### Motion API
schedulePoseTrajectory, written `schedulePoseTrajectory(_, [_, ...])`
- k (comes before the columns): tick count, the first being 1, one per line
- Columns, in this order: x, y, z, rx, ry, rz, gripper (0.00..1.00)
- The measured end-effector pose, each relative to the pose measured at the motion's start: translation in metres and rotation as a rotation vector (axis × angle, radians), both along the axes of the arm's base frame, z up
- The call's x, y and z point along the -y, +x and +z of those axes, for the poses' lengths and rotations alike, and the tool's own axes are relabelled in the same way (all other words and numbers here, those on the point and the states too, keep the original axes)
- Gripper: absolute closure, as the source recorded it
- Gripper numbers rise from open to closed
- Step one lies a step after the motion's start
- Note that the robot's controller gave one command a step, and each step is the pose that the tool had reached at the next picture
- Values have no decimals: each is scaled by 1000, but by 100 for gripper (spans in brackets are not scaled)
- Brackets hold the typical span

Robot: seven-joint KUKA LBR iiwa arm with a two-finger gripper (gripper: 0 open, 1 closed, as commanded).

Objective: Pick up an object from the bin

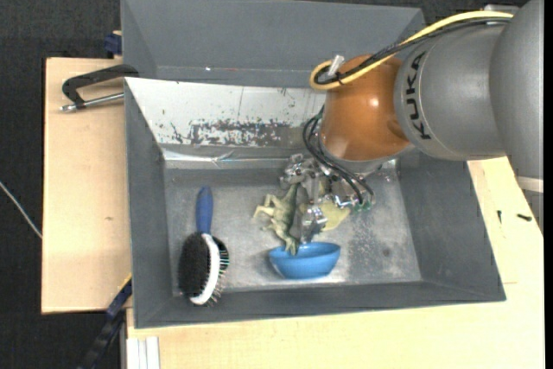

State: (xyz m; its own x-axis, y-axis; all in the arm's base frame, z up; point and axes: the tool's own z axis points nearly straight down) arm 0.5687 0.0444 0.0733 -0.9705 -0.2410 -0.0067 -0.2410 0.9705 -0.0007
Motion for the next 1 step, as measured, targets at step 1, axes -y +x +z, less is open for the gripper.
schedulePoseTrajectory(1, [0,0,0,1,1,-1,100])
